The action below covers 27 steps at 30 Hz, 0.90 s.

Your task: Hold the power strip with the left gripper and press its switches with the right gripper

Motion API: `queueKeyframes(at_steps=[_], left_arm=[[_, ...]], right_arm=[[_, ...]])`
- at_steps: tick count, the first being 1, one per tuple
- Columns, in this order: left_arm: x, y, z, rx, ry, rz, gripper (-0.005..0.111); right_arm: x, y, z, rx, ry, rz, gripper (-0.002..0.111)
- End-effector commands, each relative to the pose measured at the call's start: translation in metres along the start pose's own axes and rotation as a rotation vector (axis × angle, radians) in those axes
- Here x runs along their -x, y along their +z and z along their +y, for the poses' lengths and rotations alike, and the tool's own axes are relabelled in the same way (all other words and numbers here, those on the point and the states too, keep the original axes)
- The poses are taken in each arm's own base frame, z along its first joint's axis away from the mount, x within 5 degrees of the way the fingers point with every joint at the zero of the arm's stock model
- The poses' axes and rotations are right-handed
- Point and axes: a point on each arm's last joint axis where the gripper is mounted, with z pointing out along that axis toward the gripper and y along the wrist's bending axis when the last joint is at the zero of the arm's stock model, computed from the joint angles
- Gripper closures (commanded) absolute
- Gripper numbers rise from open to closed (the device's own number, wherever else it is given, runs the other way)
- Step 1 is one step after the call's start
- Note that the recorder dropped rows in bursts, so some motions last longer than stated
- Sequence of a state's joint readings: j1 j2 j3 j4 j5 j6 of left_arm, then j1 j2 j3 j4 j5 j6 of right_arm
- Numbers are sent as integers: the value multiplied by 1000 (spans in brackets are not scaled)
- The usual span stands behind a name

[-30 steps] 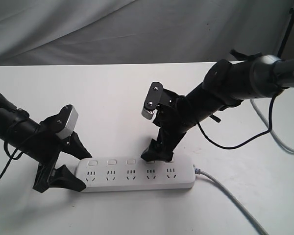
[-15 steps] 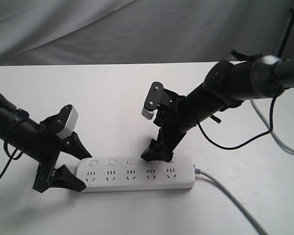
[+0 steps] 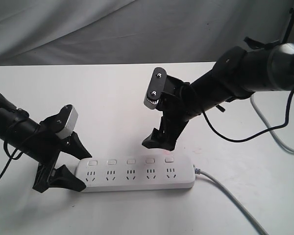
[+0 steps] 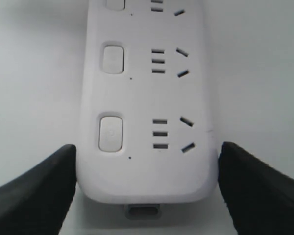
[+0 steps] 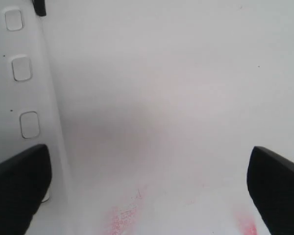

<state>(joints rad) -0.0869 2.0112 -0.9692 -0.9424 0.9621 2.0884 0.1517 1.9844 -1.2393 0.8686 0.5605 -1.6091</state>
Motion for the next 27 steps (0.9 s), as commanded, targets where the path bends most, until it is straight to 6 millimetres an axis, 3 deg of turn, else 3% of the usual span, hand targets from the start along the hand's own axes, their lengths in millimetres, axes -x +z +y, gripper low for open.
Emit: queueKeyframes(at_steps=[1, 20, 27], left_arm=[[0, 2, -1, -16, 20, 15, 56], [0, 2, -1, -16, 20, 15, 56], [0, 2, -1, -16, 20, 15, 56]], right_arm=[[3, -5, 0, -7, -5, -13, 3], [-1, -5, 5, 54, -18, 21, 3], [-20, -16, -5, 95, 33, 47, 3]])
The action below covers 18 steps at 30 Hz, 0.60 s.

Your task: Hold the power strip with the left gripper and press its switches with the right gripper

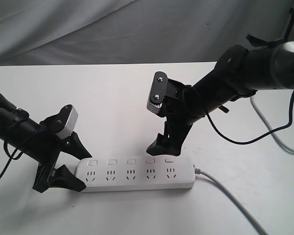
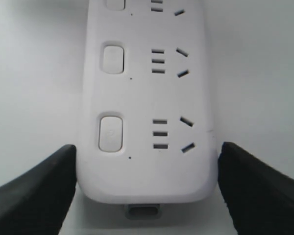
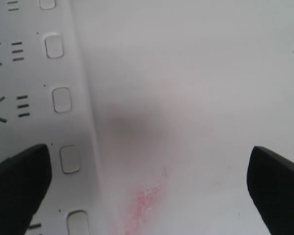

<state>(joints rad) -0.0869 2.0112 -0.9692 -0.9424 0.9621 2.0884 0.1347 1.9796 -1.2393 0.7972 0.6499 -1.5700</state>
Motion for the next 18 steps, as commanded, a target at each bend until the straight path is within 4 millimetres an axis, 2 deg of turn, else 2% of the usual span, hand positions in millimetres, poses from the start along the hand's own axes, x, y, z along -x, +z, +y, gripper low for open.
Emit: queueKeyframes(at_steps=[1, 5, 18], left_arm=[[0, 2, -1, -16, 20, 15, 56], [0, 2, -1, -16, 20, 15, 56], [0, 2, -1, -16, 20, 15, 56]], right_arm=[[-18, -14, -10, 23, 54, 9, 3], [-27, -20, -16, 31, 75, 9, 3], [-25, -19, -15, 40, 57, 1, 3]])
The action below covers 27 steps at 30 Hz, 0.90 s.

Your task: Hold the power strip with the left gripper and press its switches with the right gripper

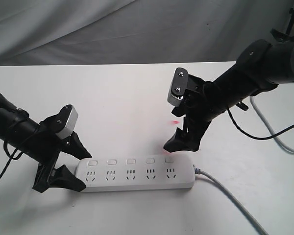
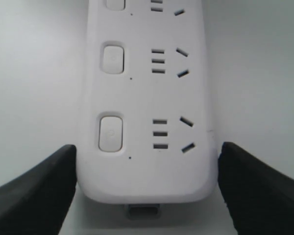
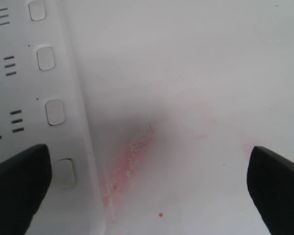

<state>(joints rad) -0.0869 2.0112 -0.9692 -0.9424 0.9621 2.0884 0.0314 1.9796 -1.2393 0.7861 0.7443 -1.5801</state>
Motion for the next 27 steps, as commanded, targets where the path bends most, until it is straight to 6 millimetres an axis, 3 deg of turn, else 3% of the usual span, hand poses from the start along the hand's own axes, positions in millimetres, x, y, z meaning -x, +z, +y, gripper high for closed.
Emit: queueKeyframes(at_steps=[1, 13, 18, 27], left_arm=[[0, 2, -1, -16, 20, 15, 56], [0, 2, -1, -16, 20, 15, 56], [0, 2, -1, -16, 20, 15, 56], [0, 2, -1, -16, 20, 15, 56]], right_arm=[[2, -2, 2, 5, -7, -12, 3], [-9, 16, 1, 41, 22, 14, 3], [-19, 32, 1, 75, 43, 42, 3], [-16, 31, 0, 57, 58, 25, 3]])
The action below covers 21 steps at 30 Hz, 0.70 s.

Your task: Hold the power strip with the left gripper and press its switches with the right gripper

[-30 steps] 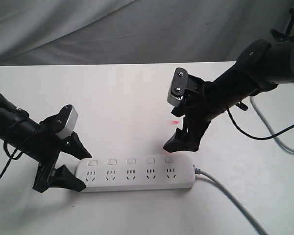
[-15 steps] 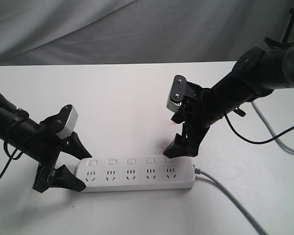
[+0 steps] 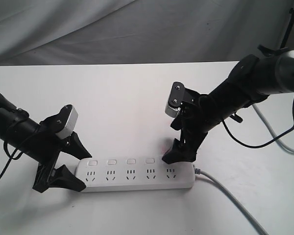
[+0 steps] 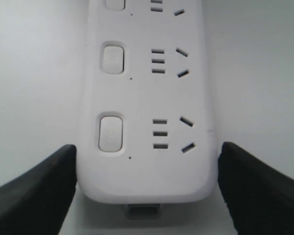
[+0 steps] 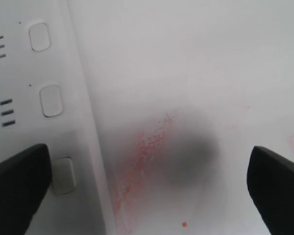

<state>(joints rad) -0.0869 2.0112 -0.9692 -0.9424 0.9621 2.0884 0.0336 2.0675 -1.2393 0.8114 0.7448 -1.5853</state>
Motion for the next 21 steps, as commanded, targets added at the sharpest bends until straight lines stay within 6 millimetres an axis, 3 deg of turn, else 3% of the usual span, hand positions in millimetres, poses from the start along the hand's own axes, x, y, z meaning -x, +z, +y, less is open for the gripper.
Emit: queueKeyframes(at_steps=[1, 10, 21], left_arm=[[0, 2, -1, -16, 20, 15, 56], [0, 2, -1, -16, 20, 15, 56], [0, 2, -1, -16, 20, 15, 56]], right_arm=[[1, 1, 2, 1, 1, -7, 3], [8, -8, -1, -53, -8, -36, 3], [-5, 6, -2, -27, -16, 46, 3]])
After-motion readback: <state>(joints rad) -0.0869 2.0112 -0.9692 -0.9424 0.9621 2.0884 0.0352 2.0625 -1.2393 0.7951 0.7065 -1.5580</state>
